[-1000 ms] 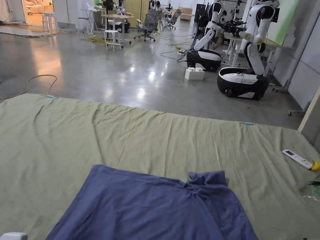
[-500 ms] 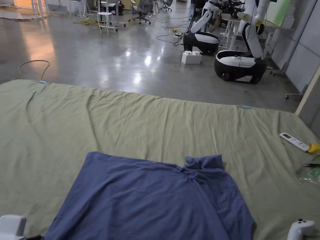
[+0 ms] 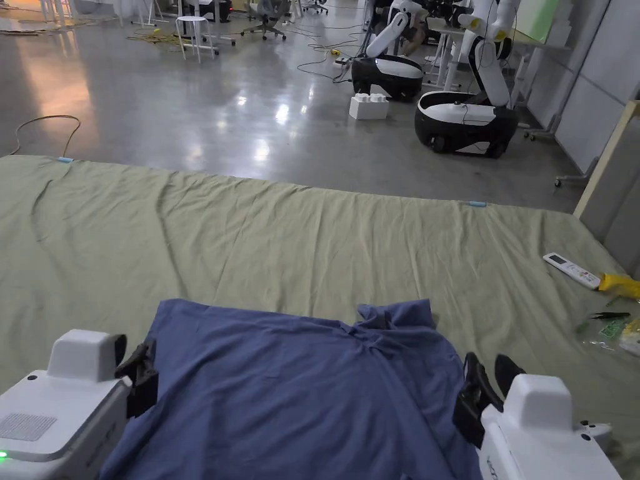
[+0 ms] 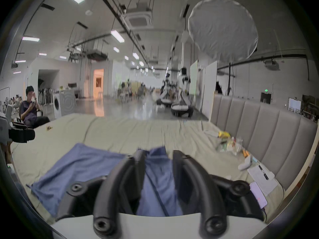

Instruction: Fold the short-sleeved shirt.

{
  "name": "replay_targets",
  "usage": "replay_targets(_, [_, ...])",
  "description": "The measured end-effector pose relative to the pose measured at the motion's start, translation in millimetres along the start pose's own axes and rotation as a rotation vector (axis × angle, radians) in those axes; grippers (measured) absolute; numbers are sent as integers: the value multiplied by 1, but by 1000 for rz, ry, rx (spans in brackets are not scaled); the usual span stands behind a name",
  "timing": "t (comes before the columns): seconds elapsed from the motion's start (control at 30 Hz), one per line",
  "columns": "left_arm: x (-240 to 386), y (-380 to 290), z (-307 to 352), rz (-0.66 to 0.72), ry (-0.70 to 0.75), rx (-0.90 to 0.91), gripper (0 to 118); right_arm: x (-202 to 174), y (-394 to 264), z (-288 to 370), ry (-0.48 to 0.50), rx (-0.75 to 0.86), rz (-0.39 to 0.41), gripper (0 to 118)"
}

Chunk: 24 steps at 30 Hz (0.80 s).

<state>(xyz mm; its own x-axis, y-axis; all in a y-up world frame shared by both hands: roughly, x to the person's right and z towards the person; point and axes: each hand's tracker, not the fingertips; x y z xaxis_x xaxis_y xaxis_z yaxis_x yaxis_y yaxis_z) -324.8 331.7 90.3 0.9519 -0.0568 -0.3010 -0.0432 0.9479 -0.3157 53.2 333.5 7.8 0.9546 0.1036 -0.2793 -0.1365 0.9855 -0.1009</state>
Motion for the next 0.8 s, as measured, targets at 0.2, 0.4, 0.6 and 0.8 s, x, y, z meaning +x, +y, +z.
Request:
replay_targets(0.2, [21,12,11,20,18,127,4,-11,14,0,-43,151,-5,1])
replay_targets(0.4, [10,13,8,68,45,150,2,-12,17,-8,-51,149,-7,1])
replay_targets(0.6, [-12,12,5,67,49,116,2,-8,14,-9,-53,145,0,1])
replay_targets(0.8, [-45,-11,12,28,-24,-110,2,-7,7,-12,-21,94,27,1])
